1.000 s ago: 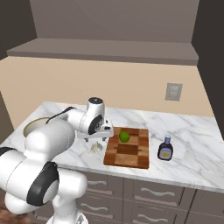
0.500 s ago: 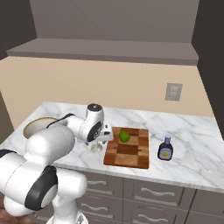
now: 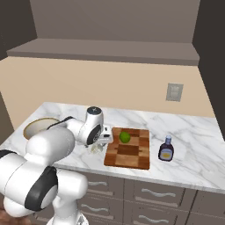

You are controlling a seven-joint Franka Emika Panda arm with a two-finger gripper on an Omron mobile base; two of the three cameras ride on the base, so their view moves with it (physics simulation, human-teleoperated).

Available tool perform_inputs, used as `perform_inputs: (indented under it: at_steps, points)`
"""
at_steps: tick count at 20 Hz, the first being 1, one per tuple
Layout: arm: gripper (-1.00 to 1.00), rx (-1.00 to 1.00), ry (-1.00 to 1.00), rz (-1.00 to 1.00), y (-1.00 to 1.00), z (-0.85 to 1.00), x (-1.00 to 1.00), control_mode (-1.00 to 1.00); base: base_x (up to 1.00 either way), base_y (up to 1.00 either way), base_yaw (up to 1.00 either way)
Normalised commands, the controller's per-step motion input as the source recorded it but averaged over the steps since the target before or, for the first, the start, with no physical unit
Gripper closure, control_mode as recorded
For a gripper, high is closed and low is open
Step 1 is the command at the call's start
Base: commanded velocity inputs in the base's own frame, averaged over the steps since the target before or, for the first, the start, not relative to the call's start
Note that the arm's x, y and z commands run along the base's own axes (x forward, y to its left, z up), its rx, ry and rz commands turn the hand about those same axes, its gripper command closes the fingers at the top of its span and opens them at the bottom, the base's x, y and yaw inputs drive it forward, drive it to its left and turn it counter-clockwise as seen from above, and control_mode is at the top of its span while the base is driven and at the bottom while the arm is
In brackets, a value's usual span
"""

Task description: Open the cabinet. Place the bowl and condiment on the counter. Then place the lime and garlic on the cutting board.

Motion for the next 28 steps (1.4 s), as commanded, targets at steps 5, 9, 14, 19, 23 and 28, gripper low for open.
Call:
perform_inputs:
  at_steps: [5,9,14,19,23,28]
  points:
    - [-1.0,0.0,0.0,0.0,0.07,-0.08,0.0,-1.0,0.0,0.0,0.0]
    - [-1.0,0.0,-0.01,0.0,0.02,-0.07,0.0,-1.0,0.0,0.0,0.0]
    - [-1.0,0.0,0.0,0.0,0.0,-0.19,0.0,-1.0,0.0,0.0,0.0]
    - [-1.0,0.0,-0.01,0.0,0.0,-0.11,0.04,-1.0,0.0,0.0,0.0]
    - [-1.0,0.0,-0.02,0.0,0.0,0.0,0.11,-1.0,0.0,0.0,0.0]
    - [-1.0,0.0,0.0,0.0,0.0,0.0,0.08,-1.0,0.0,0.0,0.0]
